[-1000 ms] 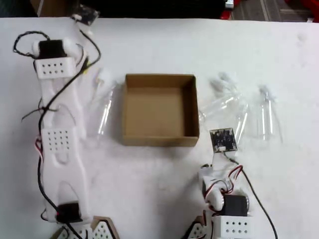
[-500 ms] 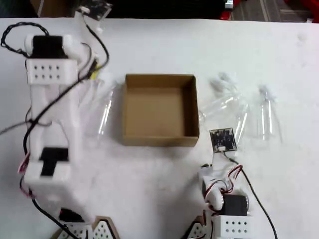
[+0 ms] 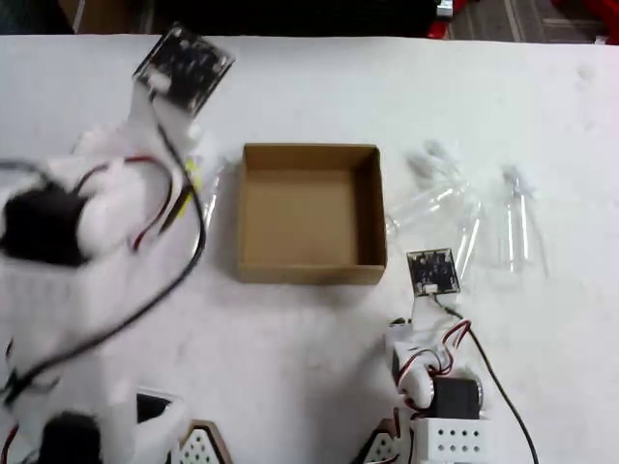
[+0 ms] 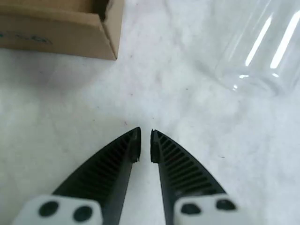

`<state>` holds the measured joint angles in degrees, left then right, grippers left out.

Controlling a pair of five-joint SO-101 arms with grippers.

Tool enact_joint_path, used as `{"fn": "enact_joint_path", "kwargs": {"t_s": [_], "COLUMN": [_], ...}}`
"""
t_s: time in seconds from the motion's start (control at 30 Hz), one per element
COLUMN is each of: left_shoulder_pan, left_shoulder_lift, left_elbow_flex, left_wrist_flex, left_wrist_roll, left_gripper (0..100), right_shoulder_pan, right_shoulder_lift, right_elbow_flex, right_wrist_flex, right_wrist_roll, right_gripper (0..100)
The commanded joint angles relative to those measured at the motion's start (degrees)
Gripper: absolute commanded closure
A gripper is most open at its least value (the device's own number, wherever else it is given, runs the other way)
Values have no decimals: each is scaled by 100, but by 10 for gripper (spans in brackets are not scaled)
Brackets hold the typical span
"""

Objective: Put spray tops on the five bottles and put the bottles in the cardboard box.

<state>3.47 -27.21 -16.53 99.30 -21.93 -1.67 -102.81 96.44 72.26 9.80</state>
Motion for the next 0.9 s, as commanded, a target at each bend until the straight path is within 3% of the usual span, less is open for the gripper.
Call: {"fn": "enact_joint_path", "kwargs": {"t_s": [0.0,0.5,0.87], "left_shoulder_pan": [382,646,796], "left_shoulder_lift": [-1015,-4119,-4576], "left_elbow_flex": [237,4492,6013], "left_wrist_flex": [-158,-3895,-6268], "left_wrist_roll": [70,123,2040], "left_gripper": [979,978,978], "right_shoulder_pan": [31,31,31], "right_shoulder_lift": [-31,-31,-31], "right_elbow_flex": [44,44,44], "right_wrist_flex": [40,40,40], "right_wrist_roll": [-18,-18,-18], "right_gripper": [974,974,974]}}
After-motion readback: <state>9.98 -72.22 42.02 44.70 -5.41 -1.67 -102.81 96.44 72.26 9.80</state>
